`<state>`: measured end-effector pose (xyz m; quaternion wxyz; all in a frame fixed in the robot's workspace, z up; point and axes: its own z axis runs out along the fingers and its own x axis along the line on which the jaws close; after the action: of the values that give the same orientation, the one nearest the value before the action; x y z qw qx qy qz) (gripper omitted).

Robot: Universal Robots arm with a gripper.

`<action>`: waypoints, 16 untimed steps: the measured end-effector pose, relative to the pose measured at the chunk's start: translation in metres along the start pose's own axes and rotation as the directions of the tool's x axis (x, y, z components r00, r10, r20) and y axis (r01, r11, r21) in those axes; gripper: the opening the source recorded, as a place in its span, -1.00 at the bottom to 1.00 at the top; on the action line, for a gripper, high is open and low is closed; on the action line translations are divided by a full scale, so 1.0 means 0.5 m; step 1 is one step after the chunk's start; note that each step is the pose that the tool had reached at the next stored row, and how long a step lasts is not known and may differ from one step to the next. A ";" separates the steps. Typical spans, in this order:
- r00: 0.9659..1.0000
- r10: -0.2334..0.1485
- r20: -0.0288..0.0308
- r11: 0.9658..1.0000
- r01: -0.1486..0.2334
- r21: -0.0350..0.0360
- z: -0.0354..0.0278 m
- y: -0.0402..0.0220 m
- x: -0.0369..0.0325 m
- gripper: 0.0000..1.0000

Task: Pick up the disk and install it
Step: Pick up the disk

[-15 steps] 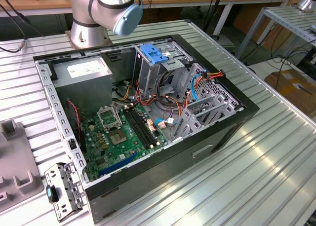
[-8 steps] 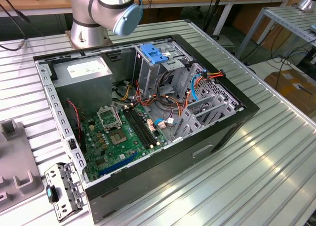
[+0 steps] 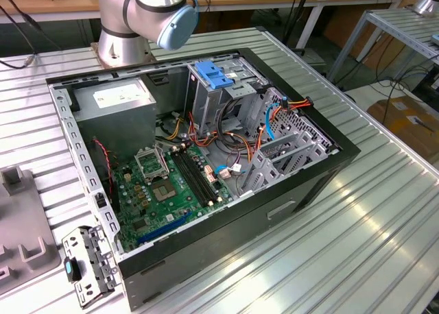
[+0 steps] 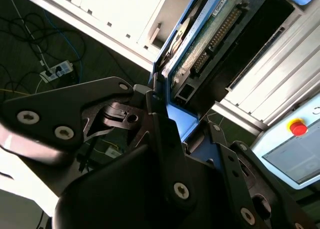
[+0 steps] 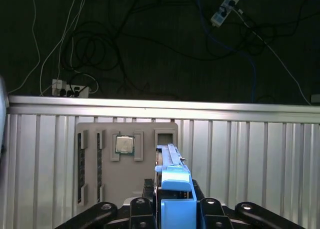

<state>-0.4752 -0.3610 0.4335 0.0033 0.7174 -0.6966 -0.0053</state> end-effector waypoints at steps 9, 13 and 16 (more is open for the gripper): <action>1.000 0.000 0.000 1.000 0.000 0.000 -0.016 0.000 0.000 -0.26; 1.000 0.000 0.000 1.000 0.000 0.000 -0.030 0.000 0.000 -0.26; 1.000 0.000 0.000 1.000 0.000 -0.001 -0.037 0.000 0.000 -0.26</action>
<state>-0.4751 -0.3610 0.4521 0.0035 0.7174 -0.6966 -0.0055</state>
